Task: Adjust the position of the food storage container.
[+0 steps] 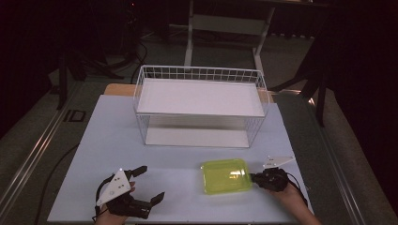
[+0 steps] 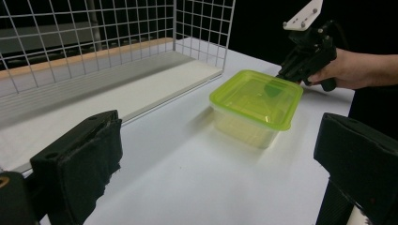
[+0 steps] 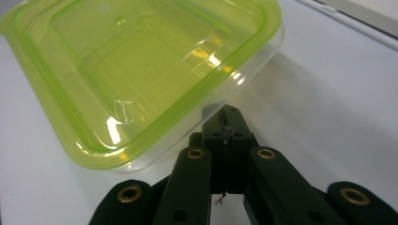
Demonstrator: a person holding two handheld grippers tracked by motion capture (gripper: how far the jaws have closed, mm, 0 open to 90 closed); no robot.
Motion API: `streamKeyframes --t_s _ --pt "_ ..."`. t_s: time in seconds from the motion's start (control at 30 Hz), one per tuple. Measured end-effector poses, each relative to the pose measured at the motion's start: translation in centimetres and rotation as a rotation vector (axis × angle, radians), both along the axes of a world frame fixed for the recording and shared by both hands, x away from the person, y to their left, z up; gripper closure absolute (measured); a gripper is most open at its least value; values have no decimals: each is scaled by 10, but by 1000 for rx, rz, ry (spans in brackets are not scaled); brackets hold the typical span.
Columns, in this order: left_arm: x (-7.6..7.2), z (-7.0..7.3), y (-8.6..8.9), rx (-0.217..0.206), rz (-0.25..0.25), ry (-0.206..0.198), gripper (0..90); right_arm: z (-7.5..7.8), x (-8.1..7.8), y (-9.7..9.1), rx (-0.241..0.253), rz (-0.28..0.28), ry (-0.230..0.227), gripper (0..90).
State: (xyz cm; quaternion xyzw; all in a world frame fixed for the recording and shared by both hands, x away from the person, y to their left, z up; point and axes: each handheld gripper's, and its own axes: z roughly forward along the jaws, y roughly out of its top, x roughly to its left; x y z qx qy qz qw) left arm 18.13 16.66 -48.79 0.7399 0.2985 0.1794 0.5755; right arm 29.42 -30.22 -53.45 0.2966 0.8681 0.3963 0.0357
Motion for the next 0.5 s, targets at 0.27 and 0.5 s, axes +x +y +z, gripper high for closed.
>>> streamKeyframes --t_s 0.27,0.5 --pt "0 0 -1 5 -2 3 23 4 -3 18 -4 36 24 900" --pt "0 -1 -1 6 -5 9 23 3 -4 38 -9 56 43 899"
